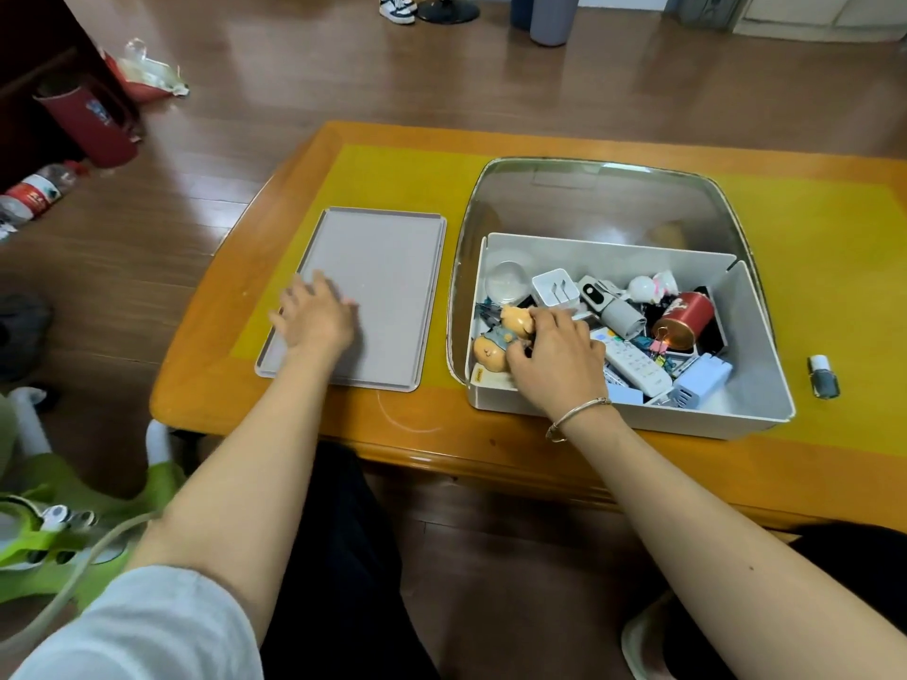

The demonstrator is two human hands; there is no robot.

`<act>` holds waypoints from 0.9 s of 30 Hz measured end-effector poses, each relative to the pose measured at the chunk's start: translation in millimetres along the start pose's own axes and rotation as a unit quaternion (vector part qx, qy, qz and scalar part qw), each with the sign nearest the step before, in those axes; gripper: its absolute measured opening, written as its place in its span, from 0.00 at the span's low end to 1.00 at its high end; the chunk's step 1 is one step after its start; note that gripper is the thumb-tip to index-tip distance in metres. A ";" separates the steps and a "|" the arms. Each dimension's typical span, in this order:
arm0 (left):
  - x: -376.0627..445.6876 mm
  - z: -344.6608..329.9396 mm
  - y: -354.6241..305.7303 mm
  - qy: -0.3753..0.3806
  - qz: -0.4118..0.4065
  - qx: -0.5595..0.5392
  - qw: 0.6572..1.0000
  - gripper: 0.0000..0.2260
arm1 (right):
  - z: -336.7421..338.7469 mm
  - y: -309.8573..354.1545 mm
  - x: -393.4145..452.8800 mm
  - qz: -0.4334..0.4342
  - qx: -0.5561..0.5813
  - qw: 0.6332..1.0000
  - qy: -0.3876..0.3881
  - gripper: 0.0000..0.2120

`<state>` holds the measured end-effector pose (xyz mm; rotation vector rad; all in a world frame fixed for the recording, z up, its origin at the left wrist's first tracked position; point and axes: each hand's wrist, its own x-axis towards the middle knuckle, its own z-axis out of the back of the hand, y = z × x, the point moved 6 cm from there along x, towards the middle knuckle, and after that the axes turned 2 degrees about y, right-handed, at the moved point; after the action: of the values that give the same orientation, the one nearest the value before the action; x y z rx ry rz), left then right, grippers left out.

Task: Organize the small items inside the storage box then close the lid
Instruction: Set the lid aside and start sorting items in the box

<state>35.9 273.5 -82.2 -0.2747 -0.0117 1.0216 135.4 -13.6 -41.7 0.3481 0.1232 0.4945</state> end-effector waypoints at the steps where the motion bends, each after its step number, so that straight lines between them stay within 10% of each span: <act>1: -10.8 -7.0 -20.2 0.020 -0.033 0.016 0.999 0.30 | -0.2 0.2 0.3 0.000 0.000 1.000 -0.002 0.22; 7: -69.5 -58.0 -79.0 0.116 -0.093 0.033 0.988 0.26 | -0.8 -0.9 -0.1 -0.001 -0.001 1.000 -0.008 0.22; 27: -81.0 -54.0 -41.1 0.084 -0.060 0.050 0.993 0.22 | 20.7 -11.5 -2.6 0.030 0.032 0.995 -0.094 0.16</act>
<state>35.3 173.1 -115.2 -0.2654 0.1724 0.8735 142.3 -30.5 -26.4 0.4596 -0.0546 0.5154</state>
